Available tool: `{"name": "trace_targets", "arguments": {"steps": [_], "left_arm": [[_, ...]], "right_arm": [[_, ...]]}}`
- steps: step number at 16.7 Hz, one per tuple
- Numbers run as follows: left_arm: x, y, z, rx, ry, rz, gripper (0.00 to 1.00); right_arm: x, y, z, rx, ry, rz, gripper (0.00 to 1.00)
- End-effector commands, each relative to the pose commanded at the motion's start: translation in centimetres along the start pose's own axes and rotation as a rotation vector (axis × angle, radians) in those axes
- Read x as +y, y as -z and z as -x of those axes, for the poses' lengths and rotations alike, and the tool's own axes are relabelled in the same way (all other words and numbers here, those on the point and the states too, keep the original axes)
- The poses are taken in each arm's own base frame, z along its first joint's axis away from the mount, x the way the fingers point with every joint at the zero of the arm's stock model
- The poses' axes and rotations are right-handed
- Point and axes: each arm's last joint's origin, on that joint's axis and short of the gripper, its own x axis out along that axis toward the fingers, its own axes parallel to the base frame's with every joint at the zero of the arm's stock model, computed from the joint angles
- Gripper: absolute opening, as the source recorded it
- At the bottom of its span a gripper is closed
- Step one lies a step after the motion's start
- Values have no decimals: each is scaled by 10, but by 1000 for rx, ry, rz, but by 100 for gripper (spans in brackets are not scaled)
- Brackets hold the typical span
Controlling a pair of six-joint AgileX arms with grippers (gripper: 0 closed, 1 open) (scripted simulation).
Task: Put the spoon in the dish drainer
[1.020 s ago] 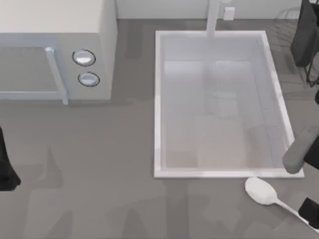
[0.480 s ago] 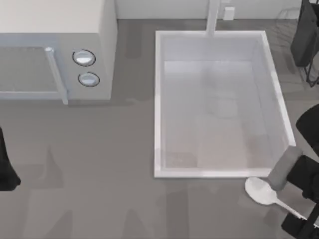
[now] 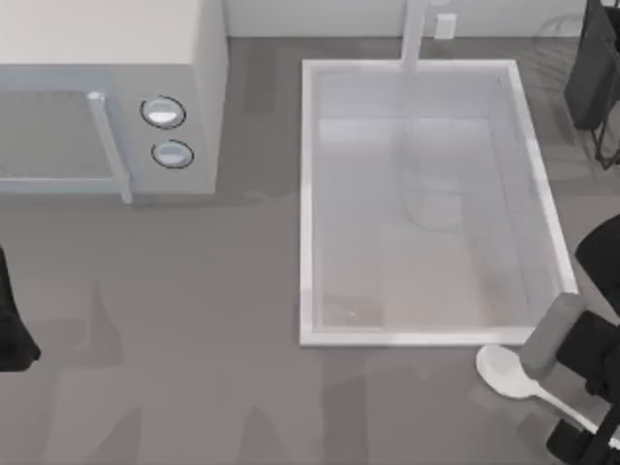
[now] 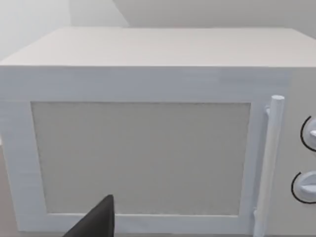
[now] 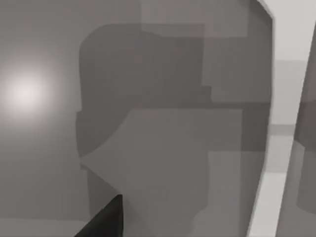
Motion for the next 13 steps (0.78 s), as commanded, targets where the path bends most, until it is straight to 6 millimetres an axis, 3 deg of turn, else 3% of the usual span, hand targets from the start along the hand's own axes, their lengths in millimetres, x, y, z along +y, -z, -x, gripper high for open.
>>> {"name": "trace_targets", "arguments": {"steps": [13], "left_arm": [[0,0,0,0,0,0,100]], "right_arm": [[0,0,0,0,0,0,2]]}}
